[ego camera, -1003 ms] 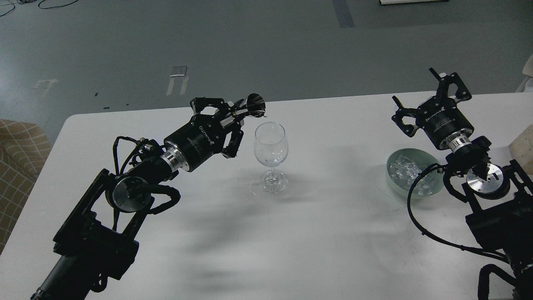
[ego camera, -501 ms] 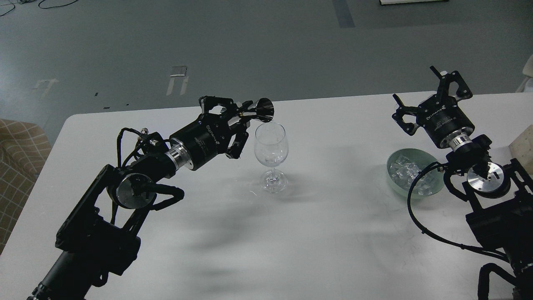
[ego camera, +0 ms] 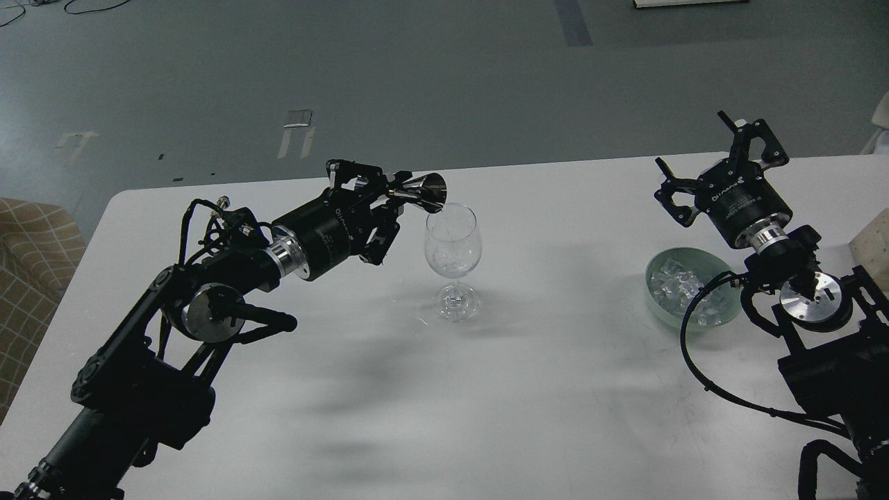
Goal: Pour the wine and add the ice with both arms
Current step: 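Tilt the jigger over the wine glass rim with the left gripper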
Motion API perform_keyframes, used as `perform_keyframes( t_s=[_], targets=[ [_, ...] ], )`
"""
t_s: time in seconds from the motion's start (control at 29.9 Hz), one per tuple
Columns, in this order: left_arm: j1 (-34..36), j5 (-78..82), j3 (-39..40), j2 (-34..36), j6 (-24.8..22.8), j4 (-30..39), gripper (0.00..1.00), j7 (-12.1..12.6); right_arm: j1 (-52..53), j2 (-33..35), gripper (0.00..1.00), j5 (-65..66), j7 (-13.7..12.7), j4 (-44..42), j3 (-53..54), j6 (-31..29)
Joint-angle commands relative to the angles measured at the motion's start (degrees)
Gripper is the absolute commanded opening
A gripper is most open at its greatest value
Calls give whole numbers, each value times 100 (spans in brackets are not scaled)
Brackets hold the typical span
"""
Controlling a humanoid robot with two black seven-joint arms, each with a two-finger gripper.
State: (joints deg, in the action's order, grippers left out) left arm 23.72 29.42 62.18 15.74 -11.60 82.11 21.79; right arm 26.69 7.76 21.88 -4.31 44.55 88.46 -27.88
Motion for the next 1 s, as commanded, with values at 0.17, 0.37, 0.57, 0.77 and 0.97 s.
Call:
perform_keyframes(
  t_s=[0.17, 0.37, 0.57, 0.77, 0.97],
  targets=[
    [195, 353, -40, 17, -17, 59, 22, 132, -14, 33, 100, 0, 0, 1, 4, -12],
    [379, 432, -162, 60, -17, 103, 22, 167, -49, 95, 100, -8, 0, 1, 13, -12],
    [458, 818, -277, 280, -140, 208, 22, 194, -84, 121, 100, 0, 0, 1, 22, -12],
    [529, 1161, -286, 359, -263, 209, 22, 255, -93, 147, 100, -8, 0, 1, 22, -12],
    [537, 1224, -286, 412, -281, 314, 21, 343, -93, 147, 100, -8, 0, 1, 22, -12]
  ],
)
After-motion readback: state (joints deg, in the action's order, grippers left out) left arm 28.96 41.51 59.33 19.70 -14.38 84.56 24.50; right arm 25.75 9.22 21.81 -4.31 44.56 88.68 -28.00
